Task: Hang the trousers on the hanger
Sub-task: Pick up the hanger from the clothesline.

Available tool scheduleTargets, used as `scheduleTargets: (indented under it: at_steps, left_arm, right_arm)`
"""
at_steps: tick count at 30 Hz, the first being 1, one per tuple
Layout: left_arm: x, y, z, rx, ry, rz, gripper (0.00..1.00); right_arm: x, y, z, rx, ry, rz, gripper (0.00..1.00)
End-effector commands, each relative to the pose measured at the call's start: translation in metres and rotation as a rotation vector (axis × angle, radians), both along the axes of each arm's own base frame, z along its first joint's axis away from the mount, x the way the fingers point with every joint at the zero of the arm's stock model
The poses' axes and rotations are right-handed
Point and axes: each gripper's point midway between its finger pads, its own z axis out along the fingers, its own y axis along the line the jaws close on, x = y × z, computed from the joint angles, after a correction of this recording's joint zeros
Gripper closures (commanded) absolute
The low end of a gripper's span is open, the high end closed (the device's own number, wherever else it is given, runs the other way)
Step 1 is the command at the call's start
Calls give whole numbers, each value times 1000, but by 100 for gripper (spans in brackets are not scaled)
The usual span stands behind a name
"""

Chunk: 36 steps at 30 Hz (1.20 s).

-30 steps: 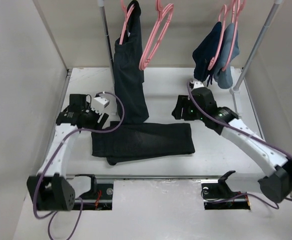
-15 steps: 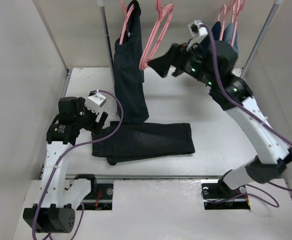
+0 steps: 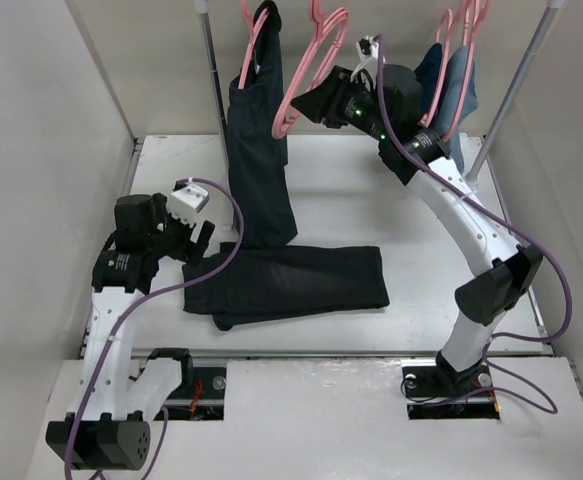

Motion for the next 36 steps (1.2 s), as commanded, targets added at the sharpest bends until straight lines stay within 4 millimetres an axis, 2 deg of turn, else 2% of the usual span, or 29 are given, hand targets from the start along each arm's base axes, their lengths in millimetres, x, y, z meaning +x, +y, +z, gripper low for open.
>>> scheduleTargets:
  at_steps: [1, 7, 13, 16, 17, 19, 21, 22, 24, 26, 29, 33, 36]
  left_arm:
    - [3, 1, 5, -11, -33, 15, 19]
    - [3, 7, 0, 9, -25, 42, 19]
    - [4, 7, -2, 9, -25, 42, 19]
    - [2, 7, -4, 9, -25, 42, 19]
    - [2, 9, -4, 14, -25, 50, 19]
    - [1, 9, -8, 15, -16, 50, 19]
    - [0, 10, -12, 21, -6, 57, 19]
    - [0, 10, -12, 21, -5, 57, 19]
    - [0, 10, -12, 21, -5, 57, 19]
    - [0, 10, -12, 21, -5, 57, 19]
    - [0, 12, -16, 27, 4, 64, 18]
    - [0, 14, -19, 33, 3, 72, 18]
    - [0, 14, -19, 33, 3, 72, 18]
  right_arm:
    - [-17, 2, 61, 108, -140, 55, 56]
    - [-9, -5, 55, 123, -110, 37, 54]
    - [7, 4, 44, 148, -70, 54, 35]
    - [9, 9, 51, 171, -74, 79, 34]
    - [13, 12, 44, 172, -54, 79, 32]
    - [14, 13, 50, 186, -59, 81, 28]
    - [22, 16, 43, 193, -45, 73, 24]
    - [20, 15, 51, 210, -50, 75, 24]
    - [29, 19, 42, 212, -28, 66, 24]
    - [30, 20, 50, 230, -42, 69, 24]
    - [31, 21, 54, 253, -47, 73, 30]
    - [36, 25, 47, 261, -22, 74, 45]
    - [36, 25, 50, 272, -24, 76, 59]
